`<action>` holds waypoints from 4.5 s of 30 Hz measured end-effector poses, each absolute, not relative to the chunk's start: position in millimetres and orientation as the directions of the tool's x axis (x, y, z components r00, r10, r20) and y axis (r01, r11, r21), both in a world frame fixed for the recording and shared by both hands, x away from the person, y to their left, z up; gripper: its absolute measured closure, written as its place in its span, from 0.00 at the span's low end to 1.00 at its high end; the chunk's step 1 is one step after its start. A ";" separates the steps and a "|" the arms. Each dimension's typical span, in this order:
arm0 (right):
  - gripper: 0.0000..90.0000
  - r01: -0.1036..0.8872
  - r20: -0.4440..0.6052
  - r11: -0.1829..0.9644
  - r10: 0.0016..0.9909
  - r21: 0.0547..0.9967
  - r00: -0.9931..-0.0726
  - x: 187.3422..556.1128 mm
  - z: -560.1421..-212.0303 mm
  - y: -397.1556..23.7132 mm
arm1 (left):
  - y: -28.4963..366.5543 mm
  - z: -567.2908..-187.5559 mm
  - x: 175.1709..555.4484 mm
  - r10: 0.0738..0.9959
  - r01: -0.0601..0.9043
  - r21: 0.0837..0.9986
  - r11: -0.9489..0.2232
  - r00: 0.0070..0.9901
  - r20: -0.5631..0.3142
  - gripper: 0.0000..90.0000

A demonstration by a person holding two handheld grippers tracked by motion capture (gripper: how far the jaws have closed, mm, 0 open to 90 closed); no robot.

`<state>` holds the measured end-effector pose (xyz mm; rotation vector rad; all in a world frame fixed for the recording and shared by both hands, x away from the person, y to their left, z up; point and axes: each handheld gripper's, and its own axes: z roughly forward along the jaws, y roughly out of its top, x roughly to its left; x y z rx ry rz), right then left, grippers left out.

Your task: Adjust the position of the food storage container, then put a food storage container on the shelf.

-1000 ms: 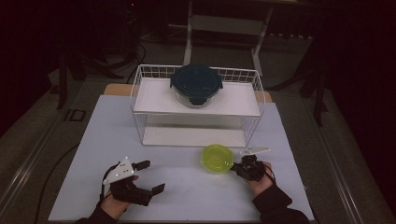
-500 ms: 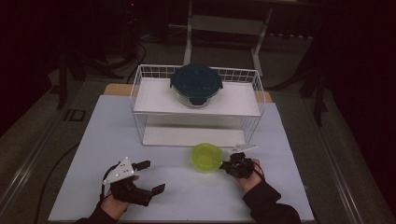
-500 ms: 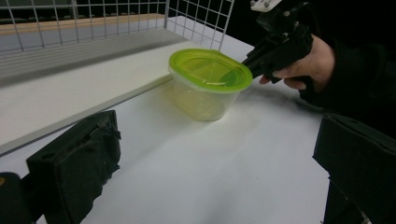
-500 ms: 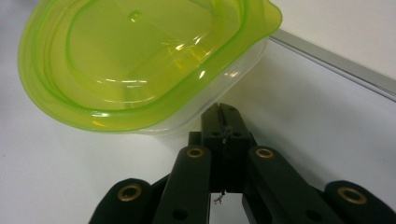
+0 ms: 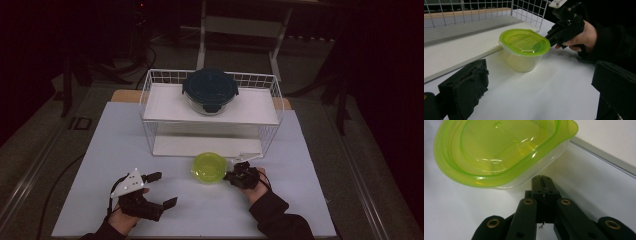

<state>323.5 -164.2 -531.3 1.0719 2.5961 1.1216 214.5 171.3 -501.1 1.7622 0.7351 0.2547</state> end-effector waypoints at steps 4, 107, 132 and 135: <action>1.00 0.563 0.164 0.474 0.648 0.677 -0.744 324.2 -531.1 -161.7 | 171.0 -501.0 214.4 0.592 0.347 0.925 -0.154 0.782 -0.195 0.00; 0.90 0.829 0.551 0.124 0.692 0.546 -0.467 315.8 -483.6 -174.7 | 118.8 -496.4 311.6 0.595 0.887 0.447 -0.120 0.424 -0.683 0.89; 0.90 0.737 0.502 0.104 0.668 0.668 -0.549 287.9 -422.0 -176.1 | 125.4 -429.9 287.3 0.561 0.800 0.587 -0.125 0.545 -0.623 0.89; 0.90 0.733 0.507 0.094 0.663 0.674 -0.551 286.7 -413.2 -177.7 | 125.0 -419.7 286.1 0.561 0.790 0.600 -0.125 0.555 -0.614 0.90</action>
